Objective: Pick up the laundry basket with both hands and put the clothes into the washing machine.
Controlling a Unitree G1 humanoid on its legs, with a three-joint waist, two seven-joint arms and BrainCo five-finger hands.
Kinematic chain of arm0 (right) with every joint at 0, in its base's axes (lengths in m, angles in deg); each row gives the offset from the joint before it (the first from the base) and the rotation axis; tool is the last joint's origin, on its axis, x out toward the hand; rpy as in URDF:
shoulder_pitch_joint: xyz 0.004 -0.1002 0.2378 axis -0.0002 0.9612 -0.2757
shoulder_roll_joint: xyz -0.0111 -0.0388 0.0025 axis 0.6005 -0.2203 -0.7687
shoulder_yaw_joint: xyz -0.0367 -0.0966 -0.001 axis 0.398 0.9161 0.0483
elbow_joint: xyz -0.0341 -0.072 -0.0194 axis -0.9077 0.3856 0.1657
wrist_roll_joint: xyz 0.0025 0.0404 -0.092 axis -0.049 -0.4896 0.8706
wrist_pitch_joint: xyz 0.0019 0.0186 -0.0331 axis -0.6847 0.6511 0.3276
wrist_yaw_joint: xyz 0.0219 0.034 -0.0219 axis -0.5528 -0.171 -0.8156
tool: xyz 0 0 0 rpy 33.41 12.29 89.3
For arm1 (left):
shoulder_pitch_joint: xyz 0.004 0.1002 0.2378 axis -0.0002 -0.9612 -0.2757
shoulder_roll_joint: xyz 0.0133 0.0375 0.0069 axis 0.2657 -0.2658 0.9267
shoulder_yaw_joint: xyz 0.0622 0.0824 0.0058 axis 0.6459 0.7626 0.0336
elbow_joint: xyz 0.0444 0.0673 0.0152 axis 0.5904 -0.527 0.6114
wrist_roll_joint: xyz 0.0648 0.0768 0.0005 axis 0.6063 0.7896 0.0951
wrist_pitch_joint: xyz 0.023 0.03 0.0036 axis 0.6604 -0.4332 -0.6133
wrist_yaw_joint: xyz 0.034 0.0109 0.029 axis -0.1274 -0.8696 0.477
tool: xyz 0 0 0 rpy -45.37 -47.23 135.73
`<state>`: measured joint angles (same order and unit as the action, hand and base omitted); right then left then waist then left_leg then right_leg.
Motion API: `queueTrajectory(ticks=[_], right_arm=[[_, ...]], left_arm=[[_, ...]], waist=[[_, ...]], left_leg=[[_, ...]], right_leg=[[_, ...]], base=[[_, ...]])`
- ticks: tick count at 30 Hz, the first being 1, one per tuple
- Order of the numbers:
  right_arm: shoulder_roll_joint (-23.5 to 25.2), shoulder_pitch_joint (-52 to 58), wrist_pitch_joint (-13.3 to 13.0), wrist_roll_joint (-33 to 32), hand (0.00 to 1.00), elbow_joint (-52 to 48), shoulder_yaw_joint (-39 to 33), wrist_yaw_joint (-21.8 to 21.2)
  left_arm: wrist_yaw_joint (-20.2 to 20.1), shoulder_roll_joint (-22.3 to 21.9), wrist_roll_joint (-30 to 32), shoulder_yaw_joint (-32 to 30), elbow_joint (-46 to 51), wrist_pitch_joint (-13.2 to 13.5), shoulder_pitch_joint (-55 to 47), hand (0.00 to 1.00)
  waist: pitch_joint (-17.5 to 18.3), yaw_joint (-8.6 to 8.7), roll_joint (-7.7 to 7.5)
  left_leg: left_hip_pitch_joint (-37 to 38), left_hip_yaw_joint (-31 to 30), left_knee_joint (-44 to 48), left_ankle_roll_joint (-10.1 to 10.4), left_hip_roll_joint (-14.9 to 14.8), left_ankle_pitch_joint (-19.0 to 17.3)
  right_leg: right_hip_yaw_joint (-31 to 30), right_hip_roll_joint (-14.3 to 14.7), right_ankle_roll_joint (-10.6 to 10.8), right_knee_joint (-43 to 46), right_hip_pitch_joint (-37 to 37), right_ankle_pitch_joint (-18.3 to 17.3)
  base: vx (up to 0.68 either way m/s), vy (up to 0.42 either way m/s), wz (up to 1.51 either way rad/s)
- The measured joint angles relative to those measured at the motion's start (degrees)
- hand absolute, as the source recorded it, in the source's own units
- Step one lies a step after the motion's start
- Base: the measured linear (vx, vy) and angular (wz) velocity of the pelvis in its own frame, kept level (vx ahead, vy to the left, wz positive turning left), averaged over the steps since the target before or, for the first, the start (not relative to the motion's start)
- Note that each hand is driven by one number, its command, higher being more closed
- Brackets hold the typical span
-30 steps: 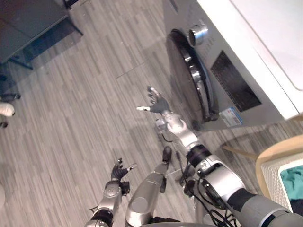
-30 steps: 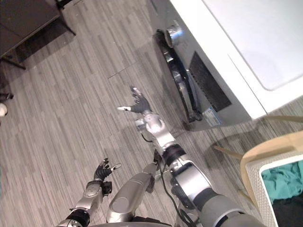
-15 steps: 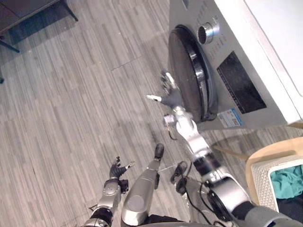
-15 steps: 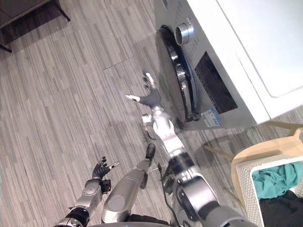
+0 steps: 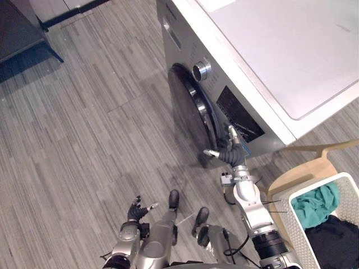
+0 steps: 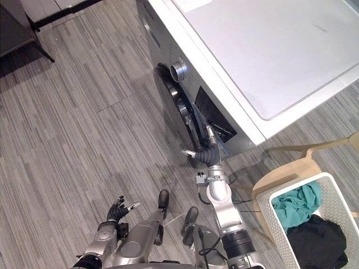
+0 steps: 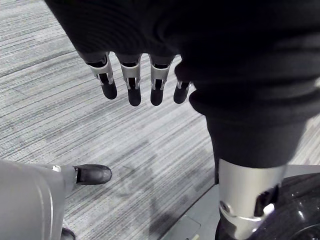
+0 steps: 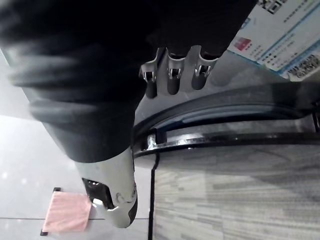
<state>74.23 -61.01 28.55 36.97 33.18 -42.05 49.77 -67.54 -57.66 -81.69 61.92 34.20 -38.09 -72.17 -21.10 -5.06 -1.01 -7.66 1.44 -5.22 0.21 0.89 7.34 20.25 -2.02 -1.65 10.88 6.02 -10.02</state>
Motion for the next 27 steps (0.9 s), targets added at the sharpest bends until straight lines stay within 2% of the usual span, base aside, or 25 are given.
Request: queueTrajectory(ticks=[4,8,12,13,16,20,22,27], right_arm=[[0.96,-0.28,1.29,1.48,0.0,3.61,-2.81,1.83],[0.7,-6.32,2.59,-1.27,0.0,14.17,-6.32,2.86],[-1.22,-16.22,3.42,-5.28,0.0,24.19,-6.72,2.76],[-1.92,-19.44,3.62,-6.01,0.0,27.42,-6.74,2.77],[-3.6,-25.62,4.07,-9.65,0.0,32.56,-6.69,2.62],[-5.59,-32.49,4.25,-12.76,0.0,36.68,-5.82,1.45],[-6.01,-33.13,3.09,-14.42,0.0,36.39,-3.7,0.1],[-4.23,-33.65,2.58,-19.38,0.0,36.23,1.4,0.15]], left_arm=[[0.04,0.01,0.0,-0.01,-0.02,0.04,-0.97,0.0],[0.05,0.38,-0.13,-0.01,-0.04,0.2,-1.57,0.0],[0.05,0.66,-0.4,0.0,0.11,0.39,-1.19,0.0],[0.07,0.69,-0.47,0.03,0.13,0.45,-1.16,0.0],[0.13,0.8,-1.08,0.16,0.08,1.33,-1.13,0.0],[0.15,0.69,-2.57,0.63,0.16,1.65,-0.87,0.0],[0.22,0.69,-2.66,0.63,0.04,1.66,-0.77,0.0],[0.23,-0.03,-2.65,0.65,-0.36,2.12,2.3,0.0]], waist=[[-0.01,-0.1,0.03],[-0.21,-0.42,0.38],[-1.06,-0.95,1.73],[-1.37,-1.94,2.3],[-2.03,-2.94,3.46],[-2.8,-3.91,4.4],[-2.83,-3.93,4.41],[-2.97,-4.79,4.68]], left_leg=[[-0.35,-0.02,-0.03,0.14,-0.02,0.09],[-2.23,-0.33,-0.07,0.62,0.03,0.44],[-4.33,-0.41,-0.07,0.64,0.04,0.5],[-4.75,-0.35,-0.07,0.52,0.05,0.59],[-6.18,-0.83,-0.07,0.0,0.06,1.04],[-8.0,-1.5,-0.05,-0.2,0.06,1.8],[-8.4,-1.78,-0.03,-0.16,0.09,2.23],[-9.45,-2.68,0.18,0.04,-0.35,2.14]], right_leg=[[0.0,0.0,0.56,-0.11,0.31,0.23],[-0.04,-0.1,1.06,-0.01,2.26,0.65],[-0.04,-0.21,0.2,0.98,4.71,1.32],[-0.17,-0.27,0.19,1.38,5.36,1.33],[0.14,-0.34,0.13,2.07,6.9,1.3],[0.6,-0.43,0.02,2.93,8.82,1.23],[0.58,-0.49,-0.13,3.22,9.32,1.13],[1.1,-0.02,-0.61,3.5,10.17,0.84]], base=[[-0.05,0.009,0.0],[-0.08,0.024,0.0],[-0.07,0.015,-0.02],[-0.04,-0.002,-0.03],[0.0,-0.02,0.04],[0.02,-0.039,0.09],[0.03,-0.04,0.04],[-0.02,-0.059,0.0]])
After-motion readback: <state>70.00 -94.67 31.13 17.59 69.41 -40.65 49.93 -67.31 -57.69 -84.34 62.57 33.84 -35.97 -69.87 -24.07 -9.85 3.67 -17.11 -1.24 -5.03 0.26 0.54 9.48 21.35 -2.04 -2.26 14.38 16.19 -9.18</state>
